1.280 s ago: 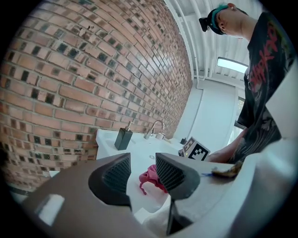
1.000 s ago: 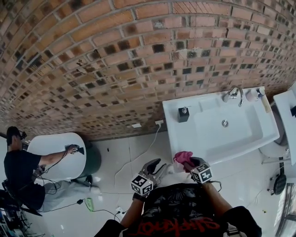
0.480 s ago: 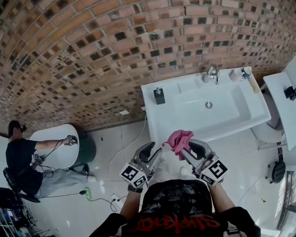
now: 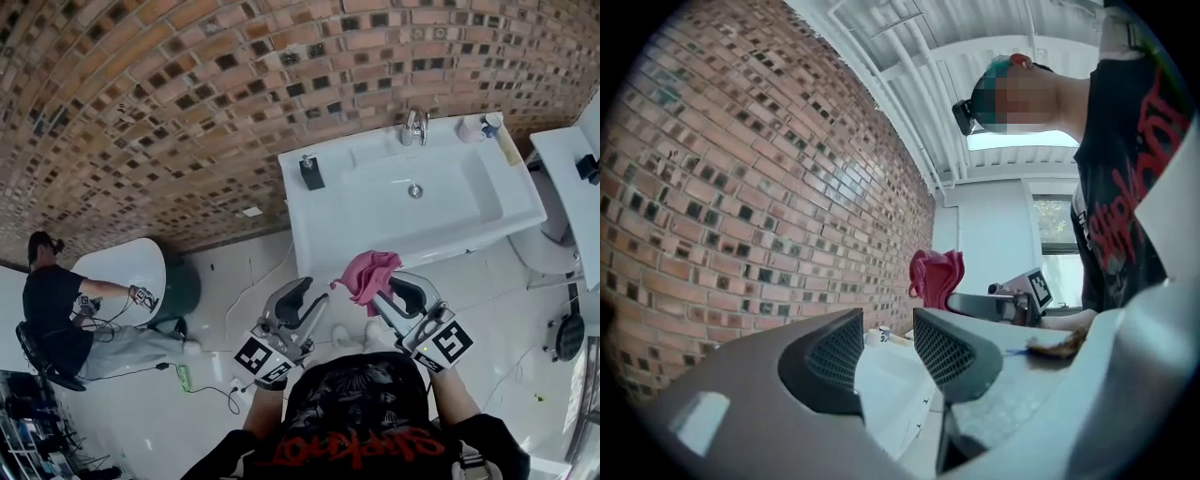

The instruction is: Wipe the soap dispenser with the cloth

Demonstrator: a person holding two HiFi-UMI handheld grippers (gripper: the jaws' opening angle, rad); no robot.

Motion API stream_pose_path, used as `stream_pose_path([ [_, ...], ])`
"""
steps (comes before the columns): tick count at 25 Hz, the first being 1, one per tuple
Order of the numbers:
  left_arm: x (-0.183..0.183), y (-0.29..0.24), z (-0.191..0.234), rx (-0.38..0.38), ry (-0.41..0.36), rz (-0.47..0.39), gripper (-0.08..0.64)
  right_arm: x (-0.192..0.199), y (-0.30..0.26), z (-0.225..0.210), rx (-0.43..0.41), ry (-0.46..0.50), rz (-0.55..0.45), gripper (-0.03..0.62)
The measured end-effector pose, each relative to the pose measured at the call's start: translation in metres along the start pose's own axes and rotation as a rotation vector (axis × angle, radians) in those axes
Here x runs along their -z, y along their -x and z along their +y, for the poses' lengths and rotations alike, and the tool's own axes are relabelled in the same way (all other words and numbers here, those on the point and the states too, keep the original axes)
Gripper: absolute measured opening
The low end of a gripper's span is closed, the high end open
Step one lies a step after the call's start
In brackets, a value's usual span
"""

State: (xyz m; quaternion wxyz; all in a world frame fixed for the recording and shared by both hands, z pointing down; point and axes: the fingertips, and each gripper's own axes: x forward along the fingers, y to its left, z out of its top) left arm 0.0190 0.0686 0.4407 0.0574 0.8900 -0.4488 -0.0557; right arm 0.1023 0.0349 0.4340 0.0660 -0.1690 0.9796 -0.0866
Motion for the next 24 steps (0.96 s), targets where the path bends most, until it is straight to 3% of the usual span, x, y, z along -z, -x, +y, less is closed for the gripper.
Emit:
stream_pose_path([
  [7,-0.028,0.005,-0.013,0.101,-0.037,-0.041,0.166,0.002,0.000,0.015,0.012,0.017,0.035,0.112],
  [16,-0.036,0.018,-0.034,0.281,0.003,-0.045,0.175,0.006,-0.008,0.029,0.039,0.041,0.038,0.112],
  [24,-0.027,-0.002,-0.051,0.347,0.020,-0.021,0.196,-0.007,0.011,0.028,0.098,0.015,0.039,0.112],
])
